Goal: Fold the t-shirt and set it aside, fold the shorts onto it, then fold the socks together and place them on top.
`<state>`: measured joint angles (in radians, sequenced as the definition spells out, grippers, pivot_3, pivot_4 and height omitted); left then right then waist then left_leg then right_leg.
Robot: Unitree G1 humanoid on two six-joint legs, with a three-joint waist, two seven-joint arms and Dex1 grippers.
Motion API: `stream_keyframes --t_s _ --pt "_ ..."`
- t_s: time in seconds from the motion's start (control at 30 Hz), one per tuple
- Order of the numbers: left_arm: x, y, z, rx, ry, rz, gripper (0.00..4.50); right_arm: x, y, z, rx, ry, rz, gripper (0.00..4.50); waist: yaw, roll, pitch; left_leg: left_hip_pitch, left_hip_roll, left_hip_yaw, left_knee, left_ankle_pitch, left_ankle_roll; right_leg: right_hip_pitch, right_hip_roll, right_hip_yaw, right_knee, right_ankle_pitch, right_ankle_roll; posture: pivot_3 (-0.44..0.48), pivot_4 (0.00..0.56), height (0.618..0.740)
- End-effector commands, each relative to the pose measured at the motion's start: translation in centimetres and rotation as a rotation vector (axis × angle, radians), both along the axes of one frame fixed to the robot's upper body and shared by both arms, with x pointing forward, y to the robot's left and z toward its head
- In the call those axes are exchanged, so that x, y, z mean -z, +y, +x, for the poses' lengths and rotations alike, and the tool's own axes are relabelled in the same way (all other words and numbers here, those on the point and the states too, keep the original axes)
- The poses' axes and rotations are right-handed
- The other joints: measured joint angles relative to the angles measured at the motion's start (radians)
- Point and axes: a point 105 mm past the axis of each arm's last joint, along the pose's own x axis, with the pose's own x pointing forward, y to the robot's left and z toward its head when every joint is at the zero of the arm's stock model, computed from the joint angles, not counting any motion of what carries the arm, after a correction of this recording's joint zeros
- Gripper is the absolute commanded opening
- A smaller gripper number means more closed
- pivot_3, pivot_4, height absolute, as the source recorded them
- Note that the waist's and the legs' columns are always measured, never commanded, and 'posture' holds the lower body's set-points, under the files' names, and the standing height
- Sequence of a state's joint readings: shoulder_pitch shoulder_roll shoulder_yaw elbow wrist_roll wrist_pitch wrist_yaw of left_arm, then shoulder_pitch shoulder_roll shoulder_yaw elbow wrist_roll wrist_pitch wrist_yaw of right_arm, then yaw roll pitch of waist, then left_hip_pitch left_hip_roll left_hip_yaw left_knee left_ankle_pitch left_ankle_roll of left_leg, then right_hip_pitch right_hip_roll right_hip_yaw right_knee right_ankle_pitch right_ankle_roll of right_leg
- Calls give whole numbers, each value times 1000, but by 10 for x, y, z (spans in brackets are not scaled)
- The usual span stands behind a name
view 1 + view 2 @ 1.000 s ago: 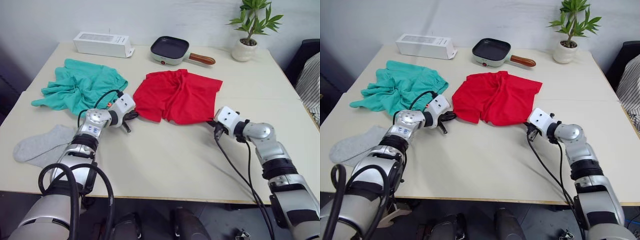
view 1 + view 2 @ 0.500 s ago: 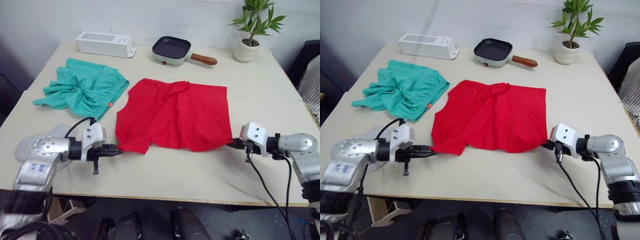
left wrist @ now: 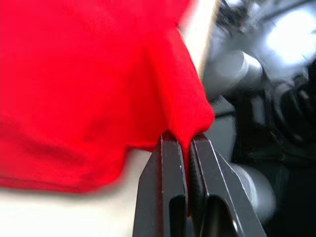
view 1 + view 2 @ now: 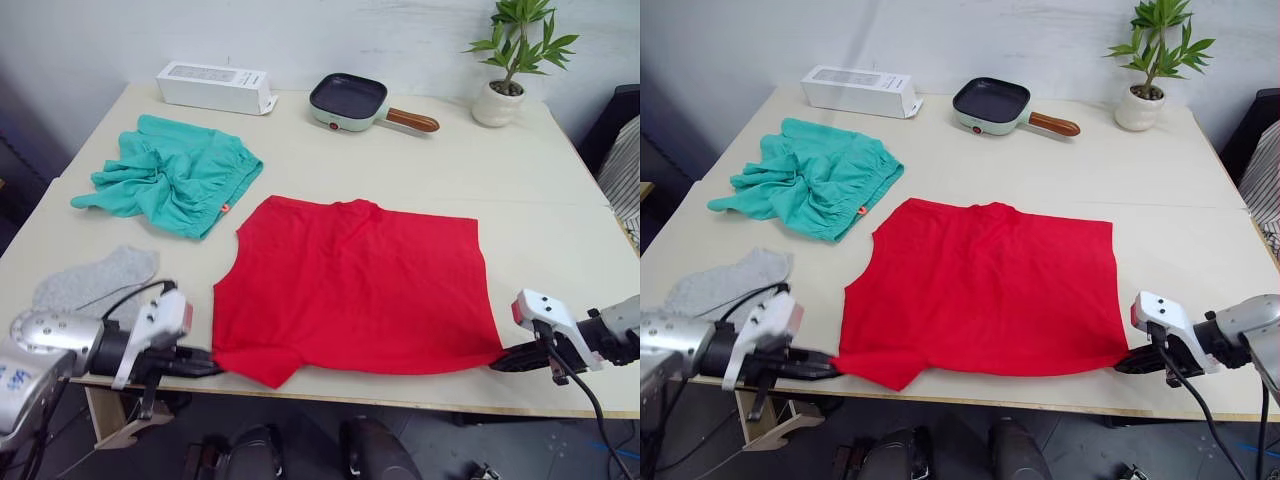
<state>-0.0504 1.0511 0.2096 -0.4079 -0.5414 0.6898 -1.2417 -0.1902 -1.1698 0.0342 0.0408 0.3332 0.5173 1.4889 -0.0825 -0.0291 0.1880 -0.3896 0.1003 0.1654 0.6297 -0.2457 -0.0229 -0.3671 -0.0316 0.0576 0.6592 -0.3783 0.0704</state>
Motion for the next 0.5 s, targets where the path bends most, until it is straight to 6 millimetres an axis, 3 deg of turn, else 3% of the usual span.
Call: stream_keyframes --t_s 0.03,0.1,0.17,0.27,0.3,0.37,0.43,0.5 --pt "-31 4 51 -71 -193 -27 0 -58 1 45 45 -302 96 15 0 0 0 1 0 0 0 0 0 1 0 0 0 1 0 0 150 740" --pt "-62 8 101 -162 -395 -17 0 -107 1 88 93 -625 115 15 -3 0 4 1 -1 2 1 0 0 0 2 1 0 2 -1 0 150 740" --pt "-113 13 150 -322 -618 -82 0 -160 -11 129 251 -911 42 15 -4 0 6 1 -4 6 2 6 1 -1 5 -1 -1 7 2 0 150 740" --pt "-193 25 191 -522 -984 -128 0 -244 -19 157 462 -1245 95 15 -4 0 11 -7 -4 10 2 10 -1 -14 5 1 1 12 11 0 150 740" --pt "-206 27 195 -550 -1049 -131 0 -256 -19 159 487 -1288 115 15 -5 0 11 -14 -3 11 2 11 -2 -22 5 2 2 12 12 0 150 740" --pt "-273 35 187 -671 -1290 -240 0 -295 -15 157 516 -1455 125 15 -5 0 11 -19 -2 14 1 10 -4 -31 6 2 4 10 12 0 150 740" --pt "-322 39 168 -722 -1464 -333 0 -327 -13 149 538 -1600 139 15 -6 0 11 -28 0 17 0 4 -8 -44 6 -1 14 4 10 0 150 740" --pt "-345 37 153 -701 -1564 -364 0 -344 -11 141 531 -1704 131 15 -9 0 11 -39 0 21 -1 3 -8 -64 4 -6 25 4 10 0 150 740"
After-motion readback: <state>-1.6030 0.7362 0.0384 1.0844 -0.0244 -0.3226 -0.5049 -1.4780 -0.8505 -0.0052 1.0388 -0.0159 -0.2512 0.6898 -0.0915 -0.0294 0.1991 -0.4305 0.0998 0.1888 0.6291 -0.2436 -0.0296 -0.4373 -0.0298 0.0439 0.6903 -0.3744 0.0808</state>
